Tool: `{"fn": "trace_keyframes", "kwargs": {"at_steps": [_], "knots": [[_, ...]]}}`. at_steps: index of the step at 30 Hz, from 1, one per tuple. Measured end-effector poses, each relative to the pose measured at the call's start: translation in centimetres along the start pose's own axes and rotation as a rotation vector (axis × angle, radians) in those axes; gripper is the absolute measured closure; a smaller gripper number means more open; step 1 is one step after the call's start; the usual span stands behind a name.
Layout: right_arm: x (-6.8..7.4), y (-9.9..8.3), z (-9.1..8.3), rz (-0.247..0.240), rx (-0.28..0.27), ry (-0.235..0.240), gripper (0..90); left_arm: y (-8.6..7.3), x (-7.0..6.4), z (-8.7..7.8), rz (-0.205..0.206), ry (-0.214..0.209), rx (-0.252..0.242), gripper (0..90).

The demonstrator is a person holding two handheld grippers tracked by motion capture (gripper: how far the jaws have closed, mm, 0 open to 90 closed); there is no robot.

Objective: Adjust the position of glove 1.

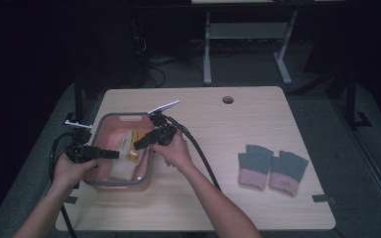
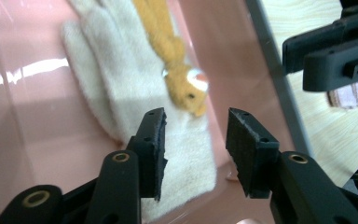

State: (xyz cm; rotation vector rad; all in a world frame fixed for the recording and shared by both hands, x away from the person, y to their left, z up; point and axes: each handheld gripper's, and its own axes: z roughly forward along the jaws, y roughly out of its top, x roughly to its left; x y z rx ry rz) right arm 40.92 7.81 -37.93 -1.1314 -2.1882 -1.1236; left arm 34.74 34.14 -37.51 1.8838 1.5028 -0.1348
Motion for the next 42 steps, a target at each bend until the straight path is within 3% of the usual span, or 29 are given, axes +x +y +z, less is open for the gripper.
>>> {"fn": "trace_keyframes", "kwargs": {"at_steps": [4, 7, 9, 10, 13, 15, 20, 25, 29, 42], "knots": [[0.2, -0.1, -0.7, -0.008, -0.012, 0.006, 68.6, -0.1, 0.0, 1.1, 0.017, 0.029, 0.061, 62.3], [0.2, -0.2, -1.2, -0.016, -0.023, 0.010, 68.5, -0.3, 0.1, 2.3, 0.009, 0.046, 0.111, 64.5], [0.2, -0.3, -1.6, -0.015, -0.028, 0.017, 68.4, -0.4, 0.2, 2.9, 0.015, 0.081, 0.145, 64.4], [0.2, -0.3, -1.6, -0.015, -0.028, 0.017, 68.4, -0.5, 0.1, 3.3, -0.005, 0.088, 0.150, 64.4], [0.2, -0.5, -1.9, -0.014, -0.035, 0.022, 68.4, -0.5, 0.3, 3.9, 0.000, 0.122, 0.181, 64.1], [0.2, -0.5, -2.1, -0.015, -0.035, 0.024, 68.4, -0.4, 0.4, 3.9, 0.009, 0.122, 0.194, 63.6], [0.1, -0.8, -2.6, -0.016, -0.045, 0.033, 68.2, -0.3, 0.4, 3.1, -0.019, 0.087, 0.139, 60.6], [-0.2, -1.0, -3.2, -0.014, -0.054, 0.035, 67.5, 0.1, 0.3, 1.9, -0.018, 0.049, 0.085, 58.9], [-0.3, -1.2, -3.9, -0.009, -0.064, 0.030, 66.6, 0.5, -0.6, 1.2, -0.007, 0.020, 0.041, 56.9], [-2.1, -2.0, -6.3, 0.013, -0.097, 0.022, 64.9, 1.4, -3.3, 1.2, 0.050, -0.041, 0.028, 55.8]]}}
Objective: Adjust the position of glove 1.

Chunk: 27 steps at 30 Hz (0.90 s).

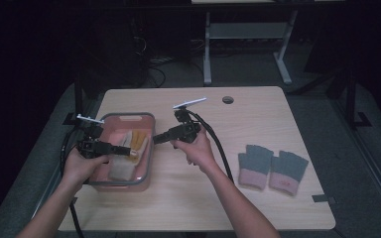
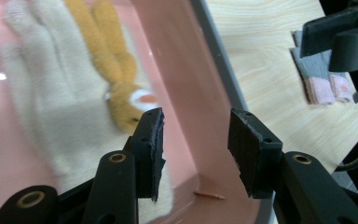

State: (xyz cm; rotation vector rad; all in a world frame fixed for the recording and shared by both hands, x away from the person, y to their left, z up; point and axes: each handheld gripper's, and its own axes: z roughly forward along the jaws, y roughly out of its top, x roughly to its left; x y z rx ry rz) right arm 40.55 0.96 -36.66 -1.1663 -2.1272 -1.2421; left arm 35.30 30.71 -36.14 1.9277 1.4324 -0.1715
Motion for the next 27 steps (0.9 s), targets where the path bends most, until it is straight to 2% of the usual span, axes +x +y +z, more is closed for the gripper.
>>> {"fn": "trace_keyframes", "kwargs": {"at_steps": [9, 19, 27], "knots": [[-1.0, -0.6, -2.1, 0.006, -0.021, -0.008, 63.5, 0.5, -1.2, 0.0, 0.007, -0.021, -0.034, 54.8], [-2.1, -1.8, -5.1, 0.016, -0.043, -0.041, 60.7, 1.2, -3.4, 0.9, 0.052, -0.054, -0.037, 52.1], [-2.7, -2.7, -6.6, 0.022, -0.053, -0.060, 58.9, 1.5, -5.1, 1.8, 0.090, -0.074, -0.029, 50.7]]}}
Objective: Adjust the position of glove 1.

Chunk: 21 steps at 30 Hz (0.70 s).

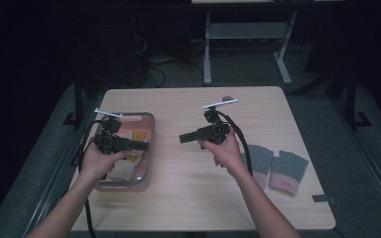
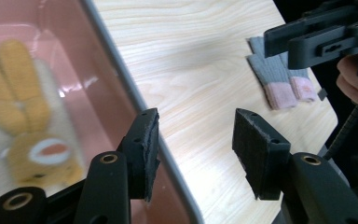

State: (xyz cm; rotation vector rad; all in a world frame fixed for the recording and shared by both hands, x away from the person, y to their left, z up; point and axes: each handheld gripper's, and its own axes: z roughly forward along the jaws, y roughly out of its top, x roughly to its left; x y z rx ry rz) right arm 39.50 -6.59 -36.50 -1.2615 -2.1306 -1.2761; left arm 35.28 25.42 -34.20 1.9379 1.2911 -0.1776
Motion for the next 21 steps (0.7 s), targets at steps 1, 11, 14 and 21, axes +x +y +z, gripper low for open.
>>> {"fn": "trace_keyframes", "kwargs": {"at_steps": [1, 11, 14, 21], "knots": [[0.0, 0.0, 0.0, 0.000, 0.000, 0.000, 58.9, 0.0, -0.2, 0.1, 0.004, 0.000, -0.002, 50.7], [-0.6, -1.7, -1.9, 0.015, -0.010, -0.017, 57.0, 0.1, -2.3, 1.2, 0.044, -0.022, -0.010, 48.1], [-1.0, -2.2, -2.5, 0.015, -0.014, -0.024, 56.3, 0.0, -2.8, 1.8, 0.056, -0.031, -0.003, 47.1], [-1.9, -3.6, -3.8, 0.032, -0.020, -0.049, 54.2, 0.0, -4.0, 3.1, 0.075, -0.044, 0.004, 45.6]]}}
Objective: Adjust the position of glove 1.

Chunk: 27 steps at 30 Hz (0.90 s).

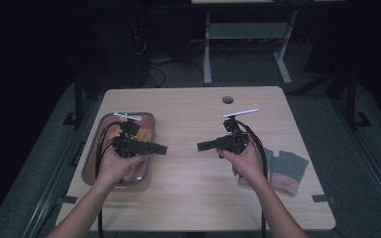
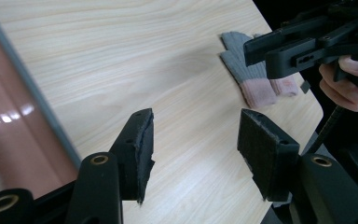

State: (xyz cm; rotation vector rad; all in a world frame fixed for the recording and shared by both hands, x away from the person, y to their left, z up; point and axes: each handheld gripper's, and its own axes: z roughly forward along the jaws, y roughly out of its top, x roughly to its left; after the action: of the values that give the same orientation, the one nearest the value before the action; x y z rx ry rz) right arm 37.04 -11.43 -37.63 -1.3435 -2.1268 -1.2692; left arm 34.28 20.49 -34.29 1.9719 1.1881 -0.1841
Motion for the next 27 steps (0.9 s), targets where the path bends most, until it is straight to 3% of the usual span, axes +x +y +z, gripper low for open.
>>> {"fn": "trace_keyframes", "kwargs": {"at_steps": [15, 27], "knots": [[-0.6, -1.5, -2.1, 0.001, -0.010, -0.032, 51.3, -0.3, -2.5, 2.0, 0.037, -0.042, 0.002, 40.3], [-2.6, -3.4, -4.8, 0.031, -0.018, -0.074, 50.1, -0.2, -4.0, 3.8, 0.068, -0.079, 0.024, 38.2]]}}
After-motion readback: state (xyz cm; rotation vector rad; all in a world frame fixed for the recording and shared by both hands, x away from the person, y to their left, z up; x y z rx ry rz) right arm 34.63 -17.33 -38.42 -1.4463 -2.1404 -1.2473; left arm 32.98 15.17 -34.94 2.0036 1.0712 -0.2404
